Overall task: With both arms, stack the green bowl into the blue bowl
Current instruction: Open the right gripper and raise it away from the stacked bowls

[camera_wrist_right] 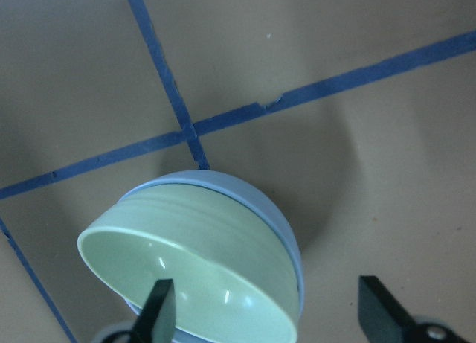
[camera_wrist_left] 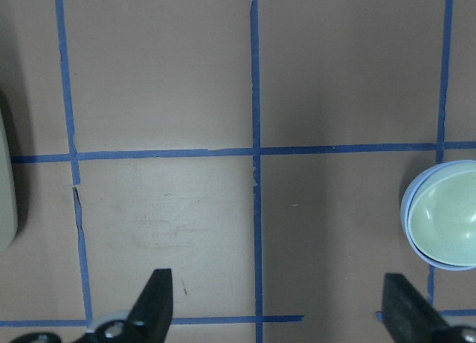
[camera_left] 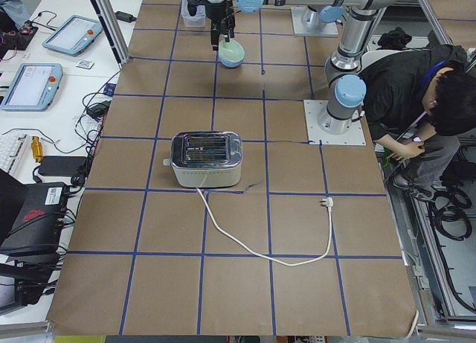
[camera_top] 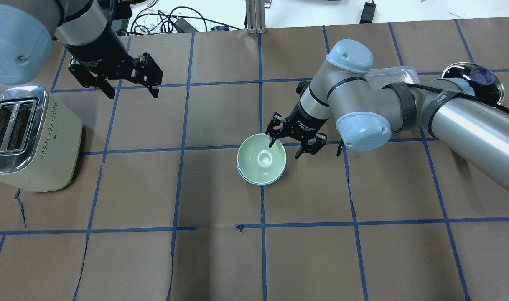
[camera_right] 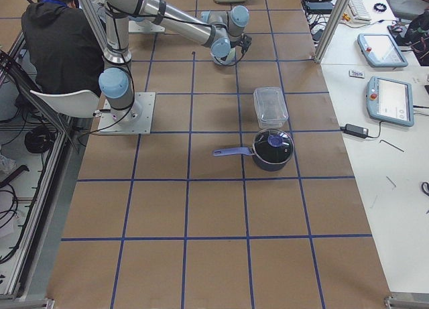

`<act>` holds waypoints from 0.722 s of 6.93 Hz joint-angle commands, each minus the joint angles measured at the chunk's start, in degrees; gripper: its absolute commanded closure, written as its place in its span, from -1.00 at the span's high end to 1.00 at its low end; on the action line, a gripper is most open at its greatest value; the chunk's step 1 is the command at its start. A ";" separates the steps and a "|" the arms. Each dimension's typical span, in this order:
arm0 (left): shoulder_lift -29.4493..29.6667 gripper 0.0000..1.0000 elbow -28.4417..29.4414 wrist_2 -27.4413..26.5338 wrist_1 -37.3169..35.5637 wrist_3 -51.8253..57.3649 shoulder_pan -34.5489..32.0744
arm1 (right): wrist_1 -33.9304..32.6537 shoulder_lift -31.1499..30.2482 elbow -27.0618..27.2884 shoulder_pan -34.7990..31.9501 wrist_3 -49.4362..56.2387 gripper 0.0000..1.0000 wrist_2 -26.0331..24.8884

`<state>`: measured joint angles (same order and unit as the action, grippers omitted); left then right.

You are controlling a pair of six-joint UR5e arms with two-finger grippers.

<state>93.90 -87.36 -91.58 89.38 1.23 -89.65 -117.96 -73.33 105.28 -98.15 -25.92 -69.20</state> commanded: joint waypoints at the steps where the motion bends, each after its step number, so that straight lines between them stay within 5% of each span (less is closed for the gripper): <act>1: 0.05 1.00 -0.09 0.00 0.00 0.00 0.00 | 0.80 -0.59 -4.45 1.03 1.30 1.00 -8.19; 3: -0.03 1.00 -0.01 0.09 0.00 -0.09 0.00 | 9.38 -1.98 -9.02 5.92 9.53 1.00 -15.32; 5: -0.03 1.00 0.17 -0.09 0.00 -0.44 0.00 | 11.25 -5.31 -10.27 9.20 11.58 1.00 -15.00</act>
<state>93.90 -87.28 -91.61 89.38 0.91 -89.65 -108.47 -76.23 95.97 -90.57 -16.21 -83.71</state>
